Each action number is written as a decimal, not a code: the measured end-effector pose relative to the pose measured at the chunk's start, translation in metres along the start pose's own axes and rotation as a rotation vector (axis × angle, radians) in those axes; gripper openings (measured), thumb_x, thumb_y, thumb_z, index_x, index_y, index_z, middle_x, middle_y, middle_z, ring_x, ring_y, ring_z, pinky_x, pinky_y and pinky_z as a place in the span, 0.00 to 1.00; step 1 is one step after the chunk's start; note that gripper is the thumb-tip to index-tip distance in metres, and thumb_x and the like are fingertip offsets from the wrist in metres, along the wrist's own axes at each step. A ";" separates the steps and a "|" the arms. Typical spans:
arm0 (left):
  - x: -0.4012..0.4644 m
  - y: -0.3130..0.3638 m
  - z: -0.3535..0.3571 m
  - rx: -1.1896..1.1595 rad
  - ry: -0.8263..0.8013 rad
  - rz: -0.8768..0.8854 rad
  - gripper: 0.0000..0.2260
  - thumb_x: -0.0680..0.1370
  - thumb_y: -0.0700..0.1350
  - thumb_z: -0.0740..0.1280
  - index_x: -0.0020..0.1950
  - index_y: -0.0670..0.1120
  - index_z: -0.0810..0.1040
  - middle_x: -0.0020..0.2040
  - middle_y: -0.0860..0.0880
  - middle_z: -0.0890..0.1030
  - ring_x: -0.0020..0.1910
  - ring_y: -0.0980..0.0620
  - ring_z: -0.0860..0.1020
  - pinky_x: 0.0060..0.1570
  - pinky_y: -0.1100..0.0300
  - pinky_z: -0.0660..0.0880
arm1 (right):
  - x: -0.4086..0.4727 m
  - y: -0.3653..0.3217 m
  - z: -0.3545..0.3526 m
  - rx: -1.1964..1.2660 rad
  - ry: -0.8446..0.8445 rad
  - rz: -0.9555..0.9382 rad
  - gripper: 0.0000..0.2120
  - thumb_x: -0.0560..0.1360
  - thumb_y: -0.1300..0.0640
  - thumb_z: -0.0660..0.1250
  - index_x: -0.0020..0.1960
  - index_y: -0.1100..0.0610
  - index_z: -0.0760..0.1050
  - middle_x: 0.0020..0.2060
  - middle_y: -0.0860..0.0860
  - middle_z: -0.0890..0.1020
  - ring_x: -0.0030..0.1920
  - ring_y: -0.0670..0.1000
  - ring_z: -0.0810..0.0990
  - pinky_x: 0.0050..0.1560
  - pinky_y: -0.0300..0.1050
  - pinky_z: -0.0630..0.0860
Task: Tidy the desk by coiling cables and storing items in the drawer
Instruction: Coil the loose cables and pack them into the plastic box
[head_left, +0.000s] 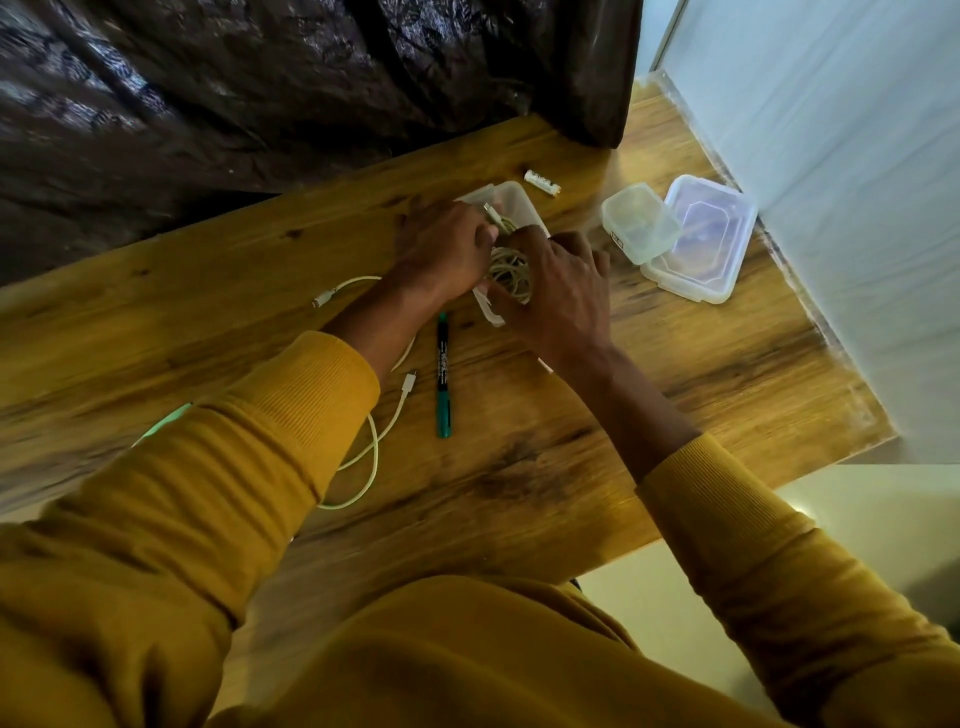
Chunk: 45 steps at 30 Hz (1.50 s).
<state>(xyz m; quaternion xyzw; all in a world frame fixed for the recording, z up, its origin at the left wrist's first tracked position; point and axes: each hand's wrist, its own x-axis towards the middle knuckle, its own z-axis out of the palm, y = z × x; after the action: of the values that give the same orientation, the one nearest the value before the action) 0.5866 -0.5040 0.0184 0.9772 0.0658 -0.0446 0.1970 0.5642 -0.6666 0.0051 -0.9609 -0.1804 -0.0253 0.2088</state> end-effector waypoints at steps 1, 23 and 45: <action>0.001 0.000 0.000 0.004 -0.001 -0.003 0.22 0.79 0.60 0.53 0.56 0.55 0.84 0.54 0.51 0.85 0.58 0.44 0.80 0.62 0.41 0.73 | 0.000 0.000 0.000 -0.002 0.005 -0.007 0.28 0.75 0.34 0.68 0.67 0.50 0.73 0.62 0.50 0.84 0.67 0.57 0.74 0.62 0.53 0.64; -0.006 -0.016 -0.011 -0.263 -0.125 0.041 0.21 0.74 0.47 0.80 0.66 0.48 0.83 0.65 0.50 0.83 0.62 0.56 0.80 0.56 0.62 0.75 | 0.010 0.026 -0.027 0.215 -0.200 -0.065 0.28 0.74 0.61 0.73 0.72 0.49 0.73 0.65 0.49 0.82 0.69 0.55 0.72 0.65 0.50 0.68; -0.025 0.001 0.025 -0.407 0.195 -0.041 0.11 0.71 0.57 0.75 0.49 0.54 0.84 0.43 0.60 0.82 0.48 0.53 0.83 0.56 0.42 0.80 | 0.010 0.017 -0.028 0.130 -0.226 -0.079 0.29 0.72 0.45 0.77 0.70 0.52 0.78 0.64 0.53 0.83 0.69 0.57 0.73 0.66 0.56 0.70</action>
<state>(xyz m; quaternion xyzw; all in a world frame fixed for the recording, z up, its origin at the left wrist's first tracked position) 0.5607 -0.5170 -0.0012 0.9155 0.1118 0.0602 0.3818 0.5805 -0.6896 0.0254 -0.9341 -0.2419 0.0864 0.2478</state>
